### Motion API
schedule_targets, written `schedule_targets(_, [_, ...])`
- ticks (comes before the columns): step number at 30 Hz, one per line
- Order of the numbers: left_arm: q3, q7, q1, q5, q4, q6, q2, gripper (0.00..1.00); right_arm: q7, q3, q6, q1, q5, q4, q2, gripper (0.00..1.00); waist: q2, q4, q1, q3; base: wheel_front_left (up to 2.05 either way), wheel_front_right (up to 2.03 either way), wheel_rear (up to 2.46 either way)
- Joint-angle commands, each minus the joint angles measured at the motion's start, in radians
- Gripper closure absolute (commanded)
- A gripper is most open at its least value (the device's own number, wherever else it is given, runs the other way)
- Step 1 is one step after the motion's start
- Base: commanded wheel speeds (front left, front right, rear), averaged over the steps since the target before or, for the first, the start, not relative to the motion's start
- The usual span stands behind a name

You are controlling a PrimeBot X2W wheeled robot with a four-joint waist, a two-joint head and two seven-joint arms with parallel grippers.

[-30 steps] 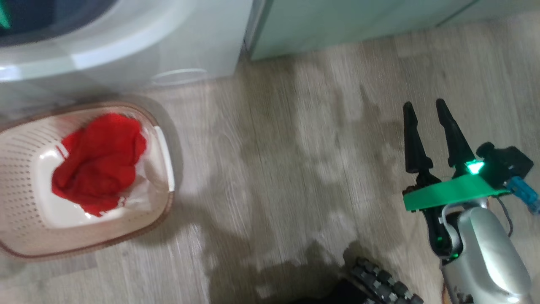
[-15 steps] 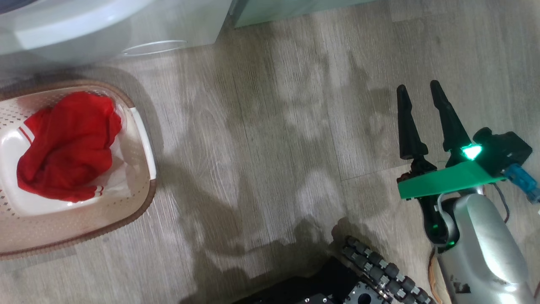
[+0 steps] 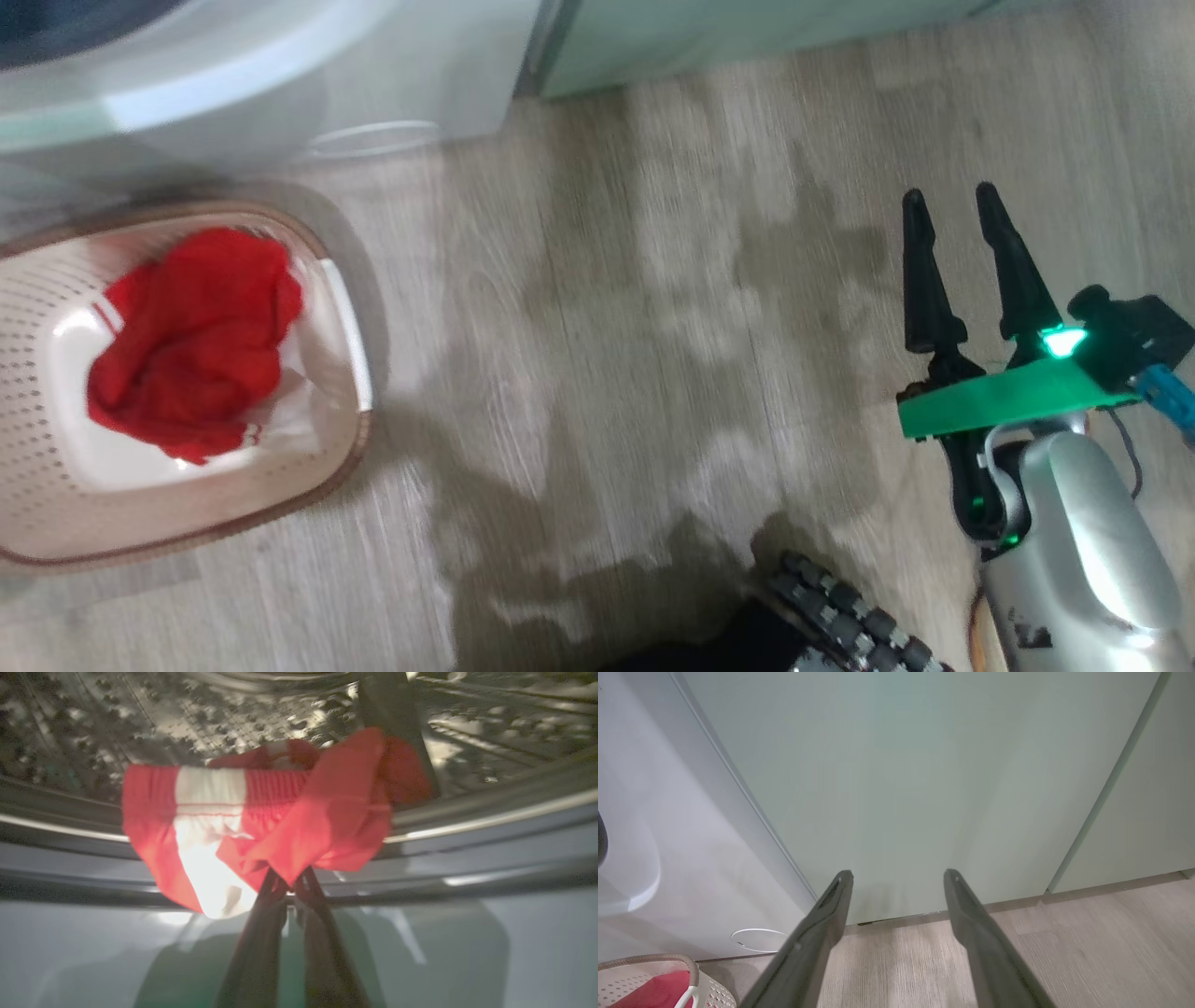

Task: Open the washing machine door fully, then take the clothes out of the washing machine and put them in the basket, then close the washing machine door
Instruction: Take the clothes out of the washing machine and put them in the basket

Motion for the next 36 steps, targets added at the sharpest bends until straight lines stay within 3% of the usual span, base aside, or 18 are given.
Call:
schedule_targets(1, [-0.006, -0.038, 0.022, -0.003, -0.019, 0.003, 0.019, 1.0, -0.006, 0.01, -0.001, 0.043, 0.011, -0.017, -0.01, 0.0, 0.0, 0.024, -0.0001, -0.043, 0.0, 0.0, 0.0])
schedule_targets(8, [-0.019, -0.227, 0.19, -0.031, -0.01, -0.028, -0.084, 1.0, -0.006, 0.023, -0.001, 0.104, 0.009, 0.005, -0.035, 0.0, 0.0, 0.088, -0.0001, -0.207, 0.0, 0.0, 0.0])
schedule_targets(14, [-0.017, -0.328, 0.341, -0.07, -0.005, -0.089, -0.163, 1.0, -0.006, 0.017, -0.001, 0.166, 0.017, 0.024, -0.049, 0.0, 0.0, 0.142, -0.0001, -0.348, 0.0, 0.0, 0.0])
schedule_targets(26, [-0.039, -0.402, 0.621, -0.122, -0.011, -0.177, -0.271, 1.0, -0.006, 0.014, -0.001, 0.272, 0.027, 0.038, -0.055, 0.0, 0.0, 0.239, -0.0001, -0.51, 0.0, 0.0, 0.0])
schedule_targets(36, [-0.083, -0.381, 0.803, -0.169, -0.003, -0.191, -0.319, 1.0, -0.006, 0.016, -0.001, 0.28, 0.03, 0.034, -0.07, 0.0, 0.0, 0.269, -0.0001, -0.505, 0.0, 0.0, 0.0])
